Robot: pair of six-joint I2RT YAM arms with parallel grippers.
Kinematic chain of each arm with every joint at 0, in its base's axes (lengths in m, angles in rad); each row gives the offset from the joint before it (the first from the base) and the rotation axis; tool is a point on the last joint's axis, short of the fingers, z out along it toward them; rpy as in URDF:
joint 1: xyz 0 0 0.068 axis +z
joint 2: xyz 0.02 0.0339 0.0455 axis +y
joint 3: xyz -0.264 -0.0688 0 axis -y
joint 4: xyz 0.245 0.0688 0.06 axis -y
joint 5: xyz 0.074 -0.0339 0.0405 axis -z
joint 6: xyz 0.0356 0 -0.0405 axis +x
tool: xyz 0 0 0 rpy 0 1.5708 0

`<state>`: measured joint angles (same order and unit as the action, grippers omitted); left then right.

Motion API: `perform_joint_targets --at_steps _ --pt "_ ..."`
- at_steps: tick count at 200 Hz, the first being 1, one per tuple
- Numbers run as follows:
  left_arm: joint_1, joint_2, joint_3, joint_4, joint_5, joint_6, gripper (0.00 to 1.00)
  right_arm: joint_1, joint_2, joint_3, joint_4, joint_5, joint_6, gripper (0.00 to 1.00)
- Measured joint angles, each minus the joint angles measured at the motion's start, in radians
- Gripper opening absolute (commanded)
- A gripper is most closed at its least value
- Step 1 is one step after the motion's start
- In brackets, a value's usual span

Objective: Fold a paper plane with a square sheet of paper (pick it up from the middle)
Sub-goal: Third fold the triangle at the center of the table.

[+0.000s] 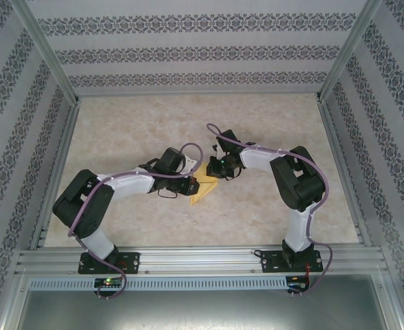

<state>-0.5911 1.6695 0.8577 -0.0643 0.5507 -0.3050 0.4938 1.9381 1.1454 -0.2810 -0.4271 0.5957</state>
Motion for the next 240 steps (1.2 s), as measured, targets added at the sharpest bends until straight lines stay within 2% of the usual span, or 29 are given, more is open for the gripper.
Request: perform_joint_targets --at_steps 134,216,240 --pt "0.038 0.107 0.087 -0.013 0.02 0.034 0.0 0.0 0.0 -0.002 0.001 0.0 -0.001 0.1" --pt "0.037 0.078 0.076 -0.013 0.145 -0.015 0.01 0.0 -0.015 -0.012 -0.003 0.0 -0.001 0.1" --pt "0.037 0.078 0.074 -0.013 0.156 -0.022 0.01 0.0 -0.048 -0.065 0.024 0.0 0.018 0.1"
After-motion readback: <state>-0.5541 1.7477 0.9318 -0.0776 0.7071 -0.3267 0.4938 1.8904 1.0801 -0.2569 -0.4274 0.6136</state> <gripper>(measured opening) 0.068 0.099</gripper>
